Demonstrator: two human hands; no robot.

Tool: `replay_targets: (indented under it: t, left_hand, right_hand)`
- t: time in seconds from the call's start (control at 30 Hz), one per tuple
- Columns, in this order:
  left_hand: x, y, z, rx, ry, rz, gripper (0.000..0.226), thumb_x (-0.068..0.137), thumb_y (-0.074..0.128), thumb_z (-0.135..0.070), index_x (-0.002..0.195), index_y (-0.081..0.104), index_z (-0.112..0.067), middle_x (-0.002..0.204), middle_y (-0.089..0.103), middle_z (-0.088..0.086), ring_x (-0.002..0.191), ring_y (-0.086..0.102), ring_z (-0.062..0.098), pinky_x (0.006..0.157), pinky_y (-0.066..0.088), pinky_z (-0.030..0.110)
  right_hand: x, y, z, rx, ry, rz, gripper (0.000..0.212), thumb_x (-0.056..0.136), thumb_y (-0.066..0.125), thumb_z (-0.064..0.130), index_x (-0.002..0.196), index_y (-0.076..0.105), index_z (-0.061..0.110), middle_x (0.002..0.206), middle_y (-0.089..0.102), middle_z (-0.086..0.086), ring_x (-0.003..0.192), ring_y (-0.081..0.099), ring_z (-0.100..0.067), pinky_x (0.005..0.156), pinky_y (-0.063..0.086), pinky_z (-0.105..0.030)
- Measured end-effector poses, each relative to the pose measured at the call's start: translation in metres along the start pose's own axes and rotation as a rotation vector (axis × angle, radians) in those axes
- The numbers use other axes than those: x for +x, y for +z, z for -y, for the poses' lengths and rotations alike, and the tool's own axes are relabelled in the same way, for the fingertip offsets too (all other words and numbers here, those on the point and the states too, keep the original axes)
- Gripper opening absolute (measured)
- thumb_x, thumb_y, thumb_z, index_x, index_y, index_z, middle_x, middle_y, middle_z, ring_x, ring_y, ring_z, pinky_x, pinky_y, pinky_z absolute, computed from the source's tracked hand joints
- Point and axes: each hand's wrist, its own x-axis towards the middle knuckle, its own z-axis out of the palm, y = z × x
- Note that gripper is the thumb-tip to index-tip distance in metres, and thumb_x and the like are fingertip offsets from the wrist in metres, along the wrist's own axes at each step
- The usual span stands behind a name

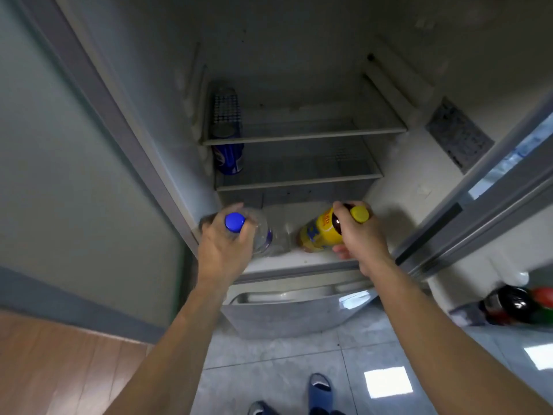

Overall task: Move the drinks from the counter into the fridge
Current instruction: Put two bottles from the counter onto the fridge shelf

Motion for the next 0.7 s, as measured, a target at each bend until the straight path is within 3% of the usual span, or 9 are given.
replay_targets:
  t: [0.07, 0.13, 0.2, 0.3, 0.4, 0.5, 0.6, 0.7]
  left_hand:
    - [-0.025, 0.004, 0.011, -0.169, -0.038, -0.026, 0.032, 0.075, 0.058, -0.045, 0.106, 0.061, -0.052, 0.106, 0.063, -0.018, 0.096, 0.061, 0.000, 0.081, 0.050, 0.024]
    - [-0.049, 0.012, 0.026, -0.360, -0.097, -0.092, 0.032, 0.071, 0.062, -0.038, 0.101, 0.060, -0.049, 0.102, 0.063, -0.026, 0.093, 0.063, -0.003, 0.081, 0.057, 0.032]
    - [-0.071, 0.023, 0.042, -0.552, -0.185, -0.091, 0.035, 0.078, 0.069, -0.022, 0.103, 0.059, -0.043, 0.107, 0.060, -0.027, 0.095, 0.065, 0.002, 0.071, 0.061, 0.039]
    - [-0.086, 0.045, 0.060, -0.817, -0.419, -0.036, 0.037, 0.091, 0.065, -0.010, 0.117, 0.054, -0.035, 0.124, 0.056, -0.004, 0.105, 0.065, 0.019, 0.068, 0.060, 0.037]
    - [-0.087, 0.060, 0.072, -1.053, -0.631, -0.009, 0.044, 0.096, 0.058, -0.010, 0.137, 0.047, -0.018, 0.132, 0.053, 0.012, 0.102, 0.066, 0.029, 0.077, 0.059, 0.042]
    - [-0.084, 0.058, 0.081, -1.155, -0.758, 0.097, 0.043, 0.093, 0.059, -0.022, 0.135, 0.050, -0.017, 0.131, 0.054, 0.017, 0.086, 0.067, 0.028, 0.065, 0.060, 0.033]
    - [-0.077, 0.055, 0.083, -1.031, -0.851, 0.203, 0.058, 0.082, 0.062, -0.048, 0.127, 0.053, -0.013, 0.120, 0.061, 0.017, 0.078, 0.061, 0.018, 0.049, 0.052, 0.022]
    - [-0.077, 0.058, 0.078, -0.781, -0.837, 0.267, 0.050, 0.078, 0.066, -0.052, 0.104, 0.060, -0.010, 0.080, 0.069, 0.010, 0.048, 0.048, 0.009, 0.039, 0.038, 0.019]
  right_hand:
    - [-0.017, -0.005, -0.020, 0.268, 0.069, -0.047, 0.019, 0.085, 0.066, 0.049, 0.098, 0.059, 0.038, 0.100, 0.069, -0.008, 0.060, 0.073, -0.031, 0.050, 0.059, -0.039]
    - [-0.035, -0.009, -0.041, 0.472, 0.147, -0.034, 0.027, 0.089, 0.070, 0.039, 0.112, 0.058, 0.033, 0.106, 0.068, -0.012, 0.070, 0.074, -0.037, 0.059, 0.062, -0.041]
    - [-0.048, -0.010, -0.058, 0.608, 0.168, -0.014, 0.035, 0.090, 0.070, 0.029, 0.122, 0.055, 0.029, 0.114, 0.066, -0.014, 0.079, 0.073, -0.040, 0.068, 0.063, -0.044]
    - [-0.065, -0.001, -0.072, 0.735, 0.136, 0.016, 0.041, 0.091, 0.067, 0.009, 0.124, 0.056, 0.029, 0.120, 0.061, -0.012, 0.089, 0.071, -0.036, 0.076, 0.062, -0.045]
    - [-0.072, 0.008, -0.082, 0.839, 0.212, 0.097, 0.053, 0.089, 0.064, 0.001, 0.131, 0.052, 0.030, 0.115, 0.064, -0.017, 0.079, 0.071, -0.033, 0.073, 0.062, -0.045]
    - [-0.072, 0.008, -0.088, 0.806, 0.442, 0.210, 0.051, 0.088, 0.069, 0.020, 0.135, 0.049, 0.024, 0.104, 0.065, -0.020, 0.068, 0.068, -0.030, 0.055, 0.058, -0.036]
    - [-0.071, 0.015, -0.095, 0.596, 0.589, 0.210, 0.058, 0.081, 0.073, 0.048, 0.123, 0.057, 0.011, 0.093, 0.065, -0.016, 0.053, 0.054, -0.014, 0.043, 0.045, -0.021]
    - [-0.072, 0.023, -0.101, 0.436, 0.585, 0.265, 0.066, 0.070, 0.071, 0.065, 0.104, 0.063, 0.009, 0.079, 0.070, -0.011, 0.044, 0.042, -0.009, 0.038, 0.033, -0.018]
